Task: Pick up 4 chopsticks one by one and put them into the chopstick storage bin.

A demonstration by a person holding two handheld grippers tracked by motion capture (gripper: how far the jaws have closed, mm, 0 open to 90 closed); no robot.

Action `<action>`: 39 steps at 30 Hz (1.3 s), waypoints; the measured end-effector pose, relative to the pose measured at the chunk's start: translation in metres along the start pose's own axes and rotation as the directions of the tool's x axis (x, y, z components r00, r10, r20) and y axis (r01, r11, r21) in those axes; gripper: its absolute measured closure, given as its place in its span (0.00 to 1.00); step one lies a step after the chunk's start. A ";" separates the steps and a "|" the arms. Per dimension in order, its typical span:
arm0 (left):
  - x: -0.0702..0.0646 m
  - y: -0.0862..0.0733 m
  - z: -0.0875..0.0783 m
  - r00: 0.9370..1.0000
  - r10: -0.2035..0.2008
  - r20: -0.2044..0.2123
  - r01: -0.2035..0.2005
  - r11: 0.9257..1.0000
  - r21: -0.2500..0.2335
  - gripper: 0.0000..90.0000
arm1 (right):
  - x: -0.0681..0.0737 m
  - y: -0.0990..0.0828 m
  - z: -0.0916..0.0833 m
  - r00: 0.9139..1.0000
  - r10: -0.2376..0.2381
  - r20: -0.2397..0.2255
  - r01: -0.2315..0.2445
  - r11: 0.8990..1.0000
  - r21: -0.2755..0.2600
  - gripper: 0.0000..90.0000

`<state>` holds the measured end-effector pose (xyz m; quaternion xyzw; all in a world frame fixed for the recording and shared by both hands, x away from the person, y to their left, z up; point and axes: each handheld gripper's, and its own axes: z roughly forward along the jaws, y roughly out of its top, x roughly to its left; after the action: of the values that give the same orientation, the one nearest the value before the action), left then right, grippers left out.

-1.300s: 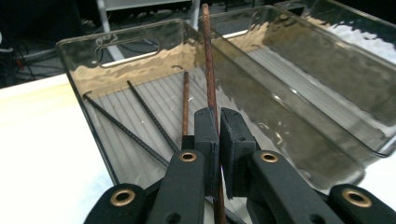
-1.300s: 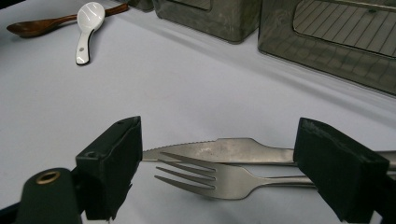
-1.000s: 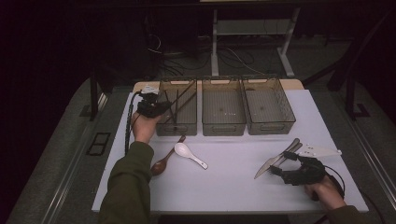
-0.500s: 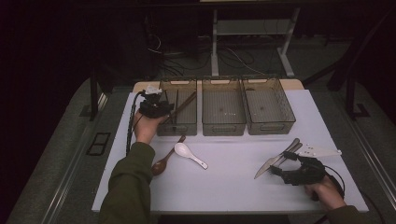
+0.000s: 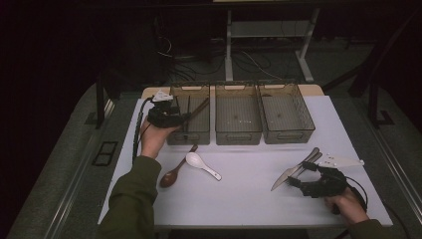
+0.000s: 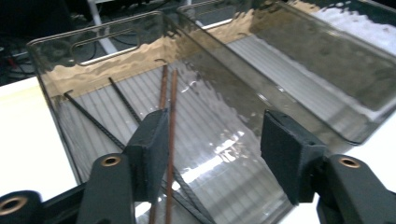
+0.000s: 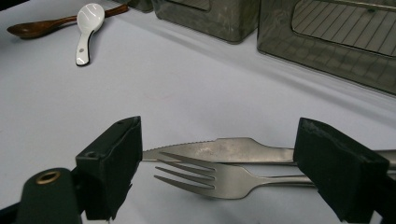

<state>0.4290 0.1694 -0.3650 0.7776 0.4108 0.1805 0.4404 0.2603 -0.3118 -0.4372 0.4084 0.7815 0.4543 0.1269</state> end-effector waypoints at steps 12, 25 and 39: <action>-0.017 -0.016 -0.027 1.000 0.013 0.025 -0.012 1.000 -0.025 0.35 | 0.000 0.000 0.000 1.000 0.002 -0.001 -0.002 1.000 -0.001 0.17; -0.038 -0.042 -0.039 0.996 0.037 0.076 -0.036 0.999 -0.019 0.32 | 0.001 0.000 0.000 1.000 0.007 0.000 -0.007 1.000 0.001 0.17; -0.066 -0.075 -0.046 0.982 0.063 0.180 -0.072 0.996 0.044 0.58 | 0.001 0.000 -0.001 1.000 0.003 0.000 -0.003 1.000 -0.001 0.17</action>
<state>0.3242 0.1615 -0.3970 0.8149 0.3477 0.1146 0.4493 0.2594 -0.3113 -0.4363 0.4094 0.7808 0.4547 0.1265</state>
